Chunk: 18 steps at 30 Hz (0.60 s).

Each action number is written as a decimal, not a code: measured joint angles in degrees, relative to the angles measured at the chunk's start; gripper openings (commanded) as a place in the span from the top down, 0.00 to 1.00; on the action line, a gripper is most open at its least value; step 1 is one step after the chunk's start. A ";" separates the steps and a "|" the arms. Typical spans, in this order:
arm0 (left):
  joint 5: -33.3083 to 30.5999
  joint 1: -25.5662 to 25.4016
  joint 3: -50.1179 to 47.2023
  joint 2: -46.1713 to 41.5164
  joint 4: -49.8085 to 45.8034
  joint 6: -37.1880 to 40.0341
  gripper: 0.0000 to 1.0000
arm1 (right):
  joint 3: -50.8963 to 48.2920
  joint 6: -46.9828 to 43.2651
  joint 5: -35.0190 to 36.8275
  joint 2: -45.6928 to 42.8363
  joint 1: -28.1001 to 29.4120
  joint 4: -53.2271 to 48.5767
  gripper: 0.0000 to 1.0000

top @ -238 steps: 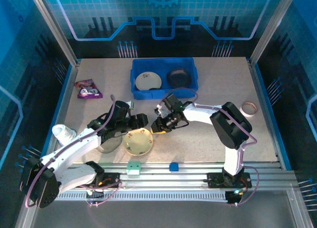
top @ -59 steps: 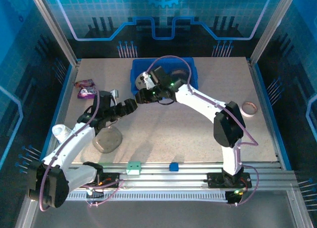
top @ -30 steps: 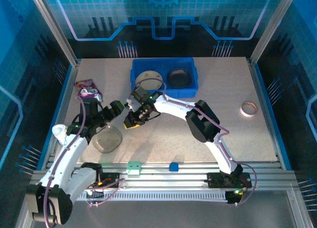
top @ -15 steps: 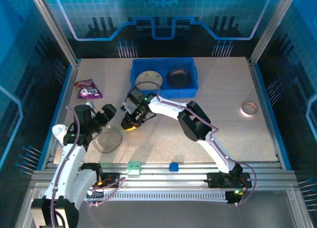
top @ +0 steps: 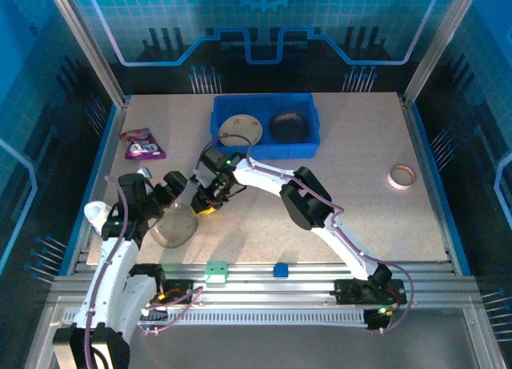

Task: Place the plates into the plastic bin on the countertop

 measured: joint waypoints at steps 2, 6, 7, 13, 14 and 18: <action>0.04 0.13 -0.20 -0.17 -0.02 0.00 0.06 | 0.94 0.00 -0.09 0.74 0.11 -0.44 0.68; 0.09 0.37 -0.39 -0.35 -0.11 0.02 0.06 | 2.34 0.02 -0.50 1.62 0.24 -1.36 0.69; 0.13 0.42 -0.39 -0.37 -0.13 0.02 0.06 | 2.67 0.02 -0.66 1.79 0.33 -1.49 0.69; 0.24 0.48 -1.05 -1.09 -0.37 0.02 0.06 | 5.64 -0.07 -0.66 3.50 1.07 -3.04 0.70; 0.24 0.52 -1.22 -1.16 -0.42 0.04 0.06 | 6.34 -0.17 -0.63 3.85 1.11 -3.39 0.70; 0.24 0.76 -1.53 -1.20 -0.44 0.02 0.06 | 9.49 -0.39 -0.57 5.64 1.33 -5.49 0.76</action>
